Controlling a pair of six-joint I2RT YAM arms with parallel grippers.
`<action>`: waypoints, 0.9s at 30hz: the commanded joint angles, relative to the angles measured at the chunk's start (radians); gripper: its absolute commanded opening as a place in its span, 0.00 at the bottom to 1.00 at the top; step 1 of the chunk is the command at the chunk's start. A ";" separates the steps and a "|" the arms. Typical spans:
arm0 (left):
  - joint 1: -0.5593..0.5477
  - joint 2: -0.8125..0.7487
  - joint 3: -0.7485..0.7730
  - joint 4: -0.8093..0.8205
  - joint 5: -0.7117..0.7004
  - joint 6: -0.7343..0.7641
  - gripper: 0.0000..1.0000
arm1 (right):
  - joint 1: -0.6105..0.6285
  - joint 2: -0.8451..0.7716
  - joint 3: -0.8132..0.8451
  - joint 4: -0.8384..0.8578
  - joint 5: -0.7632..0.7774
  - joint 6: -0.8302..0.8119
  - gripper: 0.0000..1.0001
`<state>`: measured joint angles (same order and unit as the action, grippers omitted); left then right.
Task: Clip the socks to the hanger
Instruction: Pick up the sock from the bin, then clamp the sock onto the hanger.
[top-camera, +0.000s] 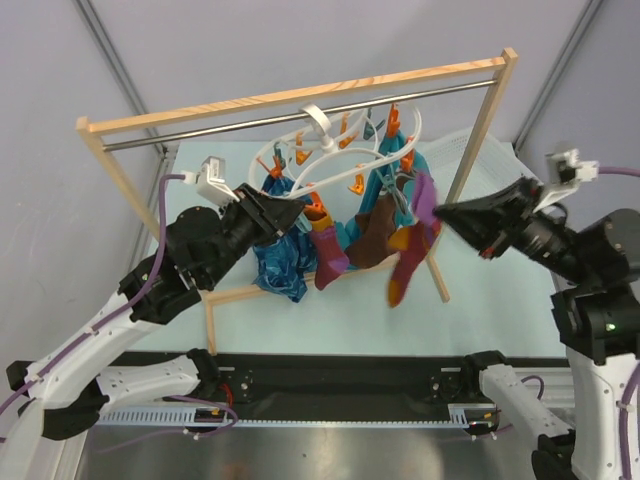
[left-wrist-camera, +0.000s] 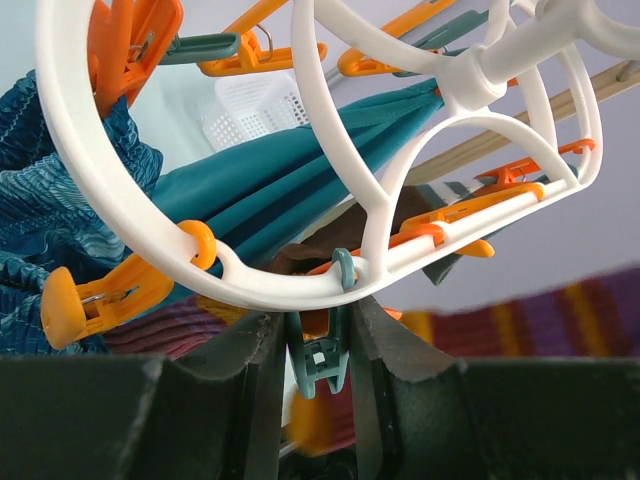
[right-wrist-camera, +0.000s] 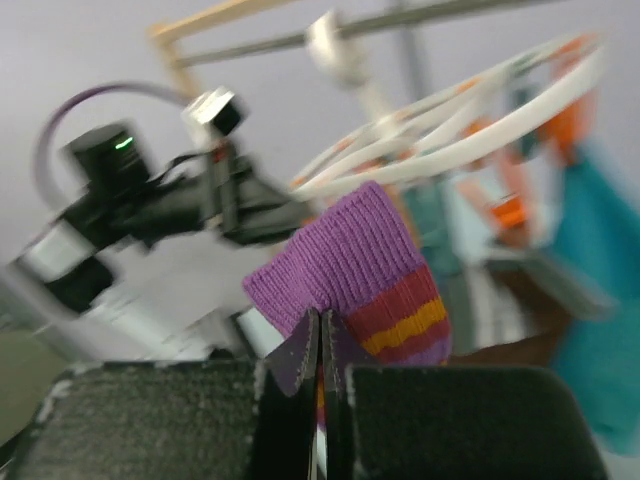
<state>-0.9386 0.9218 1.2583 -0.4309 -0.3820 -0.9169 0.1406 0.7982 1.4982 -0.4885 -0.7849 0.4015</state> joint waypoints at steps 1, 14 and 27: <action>-0.005 0.000 0.009 -0.054 0.046 -0.013 0.00 | 0.123 -0.036 -0.148 0.302 -0.303 0.249 0.00; -0.005 -0.014 0.030 -0.057 0.083 -0.092 0.00 | 0.793 0.055 -0.334 0.238 0.244 0.050 0.00; -0.005 -0.044 0.026 -0.060 0.109 -0.132 0.00 | 0.890 0.107 -0.435 0.364 0.653 0.025 0.00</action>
<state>-0.9386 0.8921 1.2675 -0.4587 -0.3180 -1.0321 1.0309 0.9245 1.0470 -0.2100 -0.2409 0.4488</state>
